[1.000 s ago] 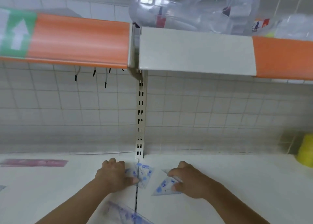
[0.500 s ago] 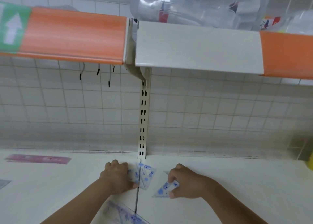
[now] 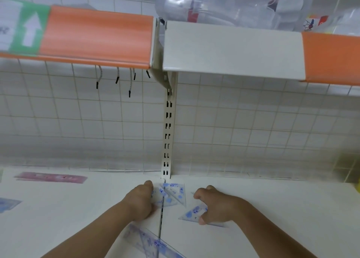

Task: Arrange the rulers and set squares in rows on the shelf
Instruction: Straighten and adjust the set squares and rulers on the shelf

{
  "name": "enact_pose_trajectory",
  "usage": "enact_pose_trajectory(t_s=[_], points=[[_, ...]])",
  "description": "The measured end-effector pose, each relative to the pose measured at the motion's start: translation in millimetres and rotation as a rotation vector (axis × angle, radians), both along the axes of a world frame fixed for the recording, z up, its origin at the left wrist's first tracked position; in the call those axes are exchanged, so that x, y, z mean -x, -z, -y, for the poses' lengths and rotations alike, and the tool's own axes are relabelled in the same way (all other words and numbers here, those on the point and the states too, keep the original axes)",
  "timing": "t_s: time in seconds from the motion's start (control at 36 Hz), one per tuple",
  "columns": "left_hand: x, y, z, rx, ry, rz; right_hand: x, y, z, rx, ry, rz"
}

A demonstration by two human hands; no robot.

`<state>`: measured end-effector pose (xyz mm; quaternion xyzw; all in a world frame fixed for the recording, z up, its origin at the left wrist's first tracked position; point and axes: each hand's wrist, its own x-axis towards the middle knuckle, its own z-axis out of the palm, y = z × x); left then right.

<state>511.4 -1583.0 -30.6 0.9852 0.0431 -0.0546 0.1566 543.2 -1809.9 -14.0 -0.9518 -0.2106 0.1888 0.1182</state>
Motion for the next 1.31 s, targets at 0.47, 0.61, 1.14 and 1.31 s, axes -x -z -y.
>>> enact_pose_trajectory(t_s=[0.47, 0.61, 1.14, 1.31], points=[[11.7, 1.0, -6.1, 0.095, -0.016, 0.183, 12.0, -8.8, -4.2, 0.089, -0.028, 0.071], [19.2, -4.4, -4.9, 0.089, -0.029, 0.159, 11.7, -7.6, -5.6, 0.126, -0.01, 0.07], [46.9, -10.4, 6.1, 0.146, -0.106, 0.144, 16.5, -3.6, -7.0, 0.06, -0.166, 0.124], [61.6, -12.3, 3.7, 0.153, -0.184, 0.211, 15.8, -8.4, -14.5, -0.143, -0.196, 0.184]])
